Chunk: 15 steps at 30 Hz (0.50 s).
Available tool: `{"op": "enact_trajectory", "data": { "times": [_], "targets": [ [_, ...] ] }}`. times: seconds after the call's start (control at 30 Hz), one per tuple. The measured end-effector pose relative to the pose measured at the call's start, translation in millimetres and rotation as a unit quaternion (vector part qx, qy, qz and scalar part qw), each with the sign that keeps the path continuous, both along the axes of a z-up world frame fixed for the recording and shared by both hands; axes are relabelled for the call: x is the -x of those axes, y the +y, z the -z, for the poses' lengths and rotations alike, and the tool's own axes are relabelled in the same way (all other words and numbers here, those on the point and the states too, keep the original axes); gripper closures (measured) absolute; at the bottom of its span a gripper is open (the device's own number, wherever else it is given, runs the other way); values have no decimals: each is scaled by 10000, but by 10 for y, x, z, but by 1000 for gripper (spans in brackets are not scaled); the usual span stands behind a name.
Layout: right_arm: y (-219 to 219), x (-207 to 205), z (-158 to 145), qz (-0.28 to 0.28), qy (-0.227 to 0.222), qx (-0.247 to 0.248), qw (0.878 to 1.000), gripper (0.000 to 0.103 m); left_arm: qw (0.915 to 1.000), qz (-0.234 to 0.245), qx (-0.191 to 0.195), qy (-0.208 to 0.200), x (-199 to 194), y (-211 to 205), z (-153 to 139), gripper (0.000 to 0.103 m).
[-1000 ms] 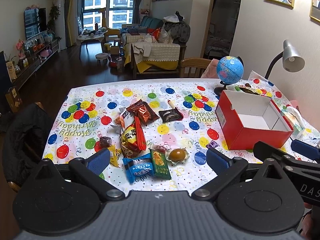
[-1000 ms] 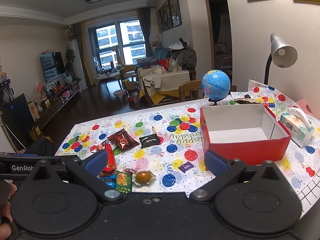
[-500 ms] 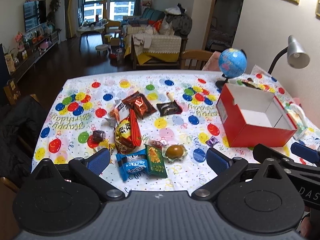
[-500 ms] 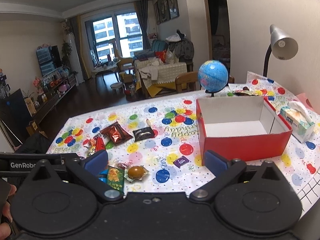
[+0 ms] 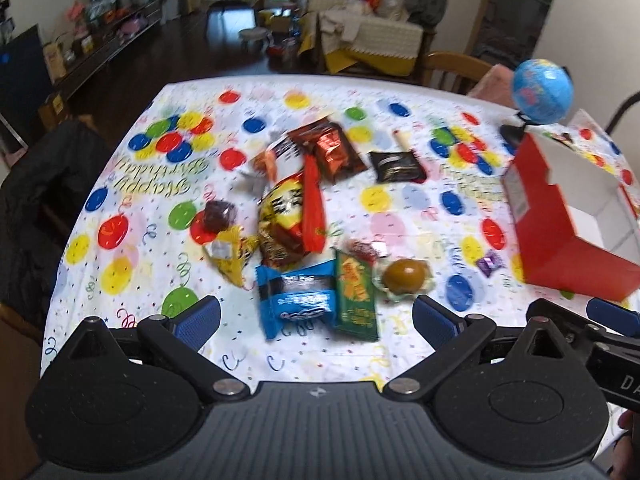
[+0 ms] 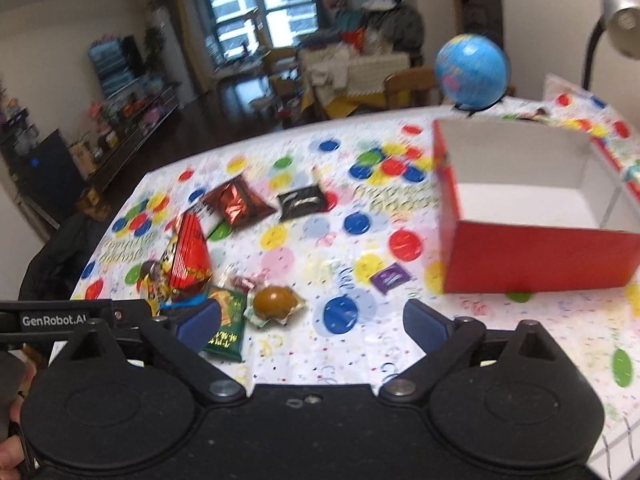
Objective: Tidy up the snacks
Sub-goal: 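Reach the left tool to the blue biscuit packet while the right tool reaches the wrapped brown egg snack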
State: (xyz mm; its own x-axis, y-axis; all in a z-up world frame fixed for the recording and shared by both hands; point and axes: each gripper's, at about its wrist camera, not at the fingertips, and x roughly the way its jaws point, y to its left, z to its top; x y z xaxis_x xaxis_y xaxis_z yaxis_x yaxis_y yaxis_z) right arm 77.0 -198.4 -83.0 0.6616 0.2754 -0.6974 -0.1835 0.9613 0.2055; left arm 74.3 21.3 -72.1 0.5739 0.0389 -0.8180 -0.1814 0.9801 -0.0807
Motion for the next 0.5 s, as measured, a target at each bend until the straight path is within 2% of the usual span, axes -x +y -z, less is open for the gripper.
{"op": "enact_trajectory", "data": {
  "times": [0.2,0.5],
  "targets": [
    [136,-252,208,-572,-23,443,9974,12,9993,-315,-39,208,-172,109,259,0],
    [360,-625,627,-1508,30,1079,9827,22,9959,-580,-151,673,-400,259,663,0]
  ]
}}
